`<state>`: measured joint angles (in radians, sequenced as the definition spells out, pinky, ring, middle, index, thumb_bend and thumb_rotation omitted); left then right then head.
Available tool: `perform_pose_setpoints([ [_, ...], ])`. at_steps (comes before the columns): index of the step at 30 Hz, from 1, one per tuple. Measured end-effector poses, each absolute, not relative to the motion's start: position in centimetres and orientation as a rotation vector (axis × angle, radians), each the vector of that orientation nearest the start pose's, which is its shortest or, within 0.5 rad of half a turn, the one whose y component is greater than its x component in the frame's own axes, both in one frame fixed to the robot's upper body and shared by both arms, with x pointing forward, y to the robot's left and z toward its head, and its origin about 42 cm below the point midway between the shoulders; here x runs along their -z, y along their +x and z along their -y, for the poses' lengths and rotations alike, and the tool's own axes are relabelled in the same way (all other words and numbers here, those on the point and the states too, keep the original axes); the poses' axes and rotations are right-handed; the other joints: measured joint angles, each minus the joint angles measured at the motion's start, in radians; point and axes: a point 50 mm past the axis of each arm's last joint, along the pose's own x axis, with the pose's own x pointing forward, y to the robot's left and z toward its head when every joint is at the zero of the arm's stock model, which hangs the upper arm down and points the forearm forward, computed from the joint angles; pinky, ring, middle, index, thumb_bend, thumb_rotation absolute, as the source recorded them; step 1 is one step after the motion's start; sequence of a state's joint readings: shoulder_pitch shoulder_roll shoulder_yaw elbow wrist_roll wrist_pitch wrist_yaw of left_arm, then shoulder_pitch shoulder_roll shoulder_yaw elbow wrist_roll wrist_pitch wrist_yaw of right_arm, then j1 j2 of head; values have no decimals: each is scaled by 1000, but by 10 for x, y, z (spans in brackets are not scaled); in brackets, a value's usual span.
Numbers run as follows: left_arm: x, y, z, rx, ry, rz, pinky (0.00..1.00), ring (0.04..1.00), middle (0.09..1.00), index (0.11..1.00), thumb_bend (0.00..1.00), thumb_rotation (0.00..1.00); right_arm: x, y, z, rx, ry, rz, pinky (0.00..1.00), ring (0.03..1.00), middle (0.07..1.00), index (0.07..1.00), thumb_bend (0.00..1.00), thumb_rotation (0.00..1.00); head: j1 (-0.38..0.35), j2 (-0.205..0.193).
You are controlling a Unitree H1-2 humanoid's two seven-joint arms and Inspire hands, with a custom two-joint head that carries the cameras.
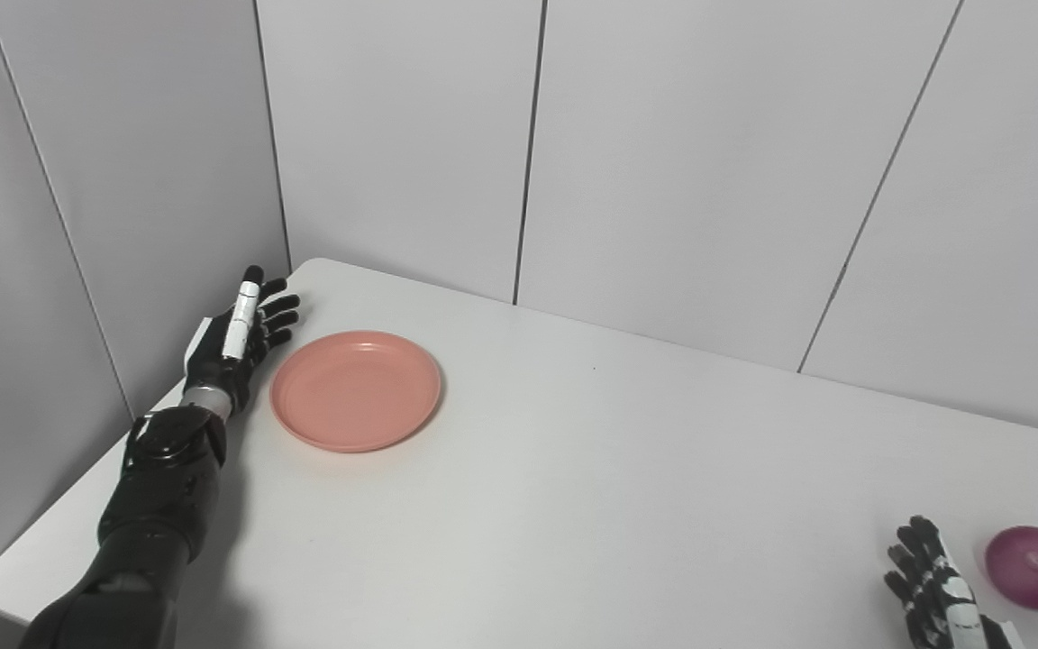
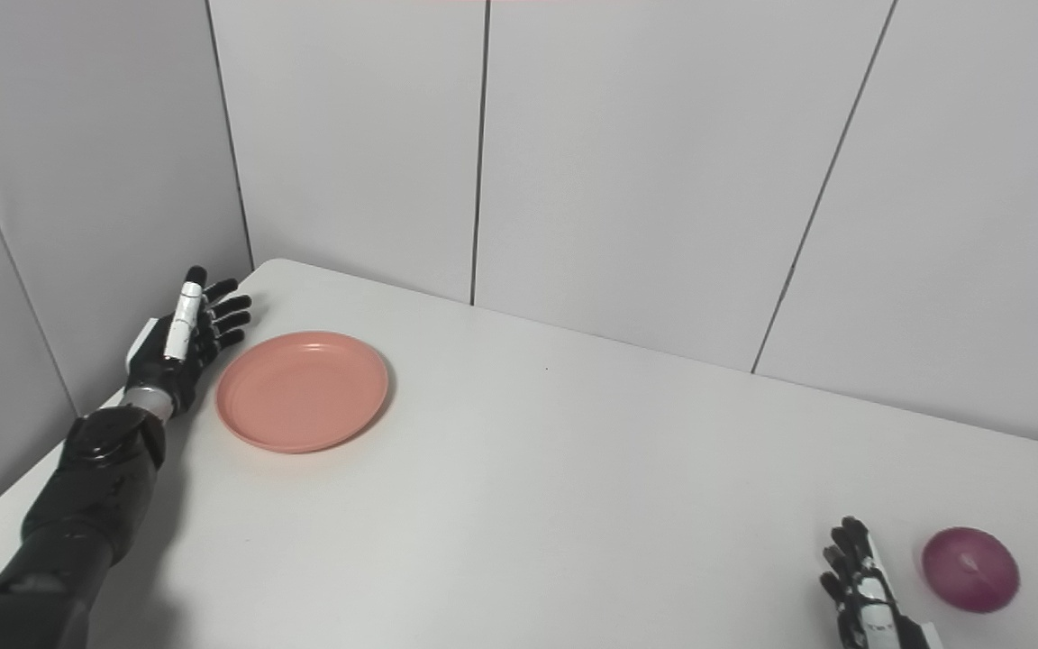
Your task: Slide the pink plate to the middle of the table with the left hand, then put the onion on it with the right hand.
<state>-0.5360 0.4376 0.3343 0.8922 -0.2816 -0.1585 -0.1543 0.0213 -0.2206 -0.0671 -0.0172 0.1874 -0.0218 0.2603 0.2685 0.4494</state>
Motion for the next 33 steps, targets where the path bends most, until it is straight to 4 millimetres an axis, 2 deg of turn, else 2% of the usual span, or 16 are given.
perform_pose_setpoints([
  [2, -123, 418, -439, -262, -92, -43, 847, 843, 813, 815, 805, 895, -108, 274, 289, -195, -38, 28, 1000, 1000, 1000, 1000, 761, 1000, -2, 2],
  [4, -122, 419, -431, -242, -107, -42, 856, 846, 821, 832, 759, 908, -108, 274, 288, -196, -37, 29, 1000, 1000, 1000, 1000, 760, 1000, -3, 6],
  [9, -129, 418, -405, -163, -120, -28, 844, 826, 803, 824, 742, 912, -109, 272, 286, -199, -33, 30, 1000, 1000, 1000, 1000, 747, 1000, -6, 11],
  [17, -132, 420, -383, -127, -156, -39, 829, 818, 811, 809, 752, 897, -110, 272, 286, -189, -39, 31, 1000, 1000, 999, 1000, 730, 1000, -12, 17],
  [33, -119, 422, -320, 4, -206, -76, 833, 828, 807, 807, 768, 894, -110, 271, 284, -190, -39, 31, 1000, 1000, 996, 1000, 749, 1000, -25, 28],
])
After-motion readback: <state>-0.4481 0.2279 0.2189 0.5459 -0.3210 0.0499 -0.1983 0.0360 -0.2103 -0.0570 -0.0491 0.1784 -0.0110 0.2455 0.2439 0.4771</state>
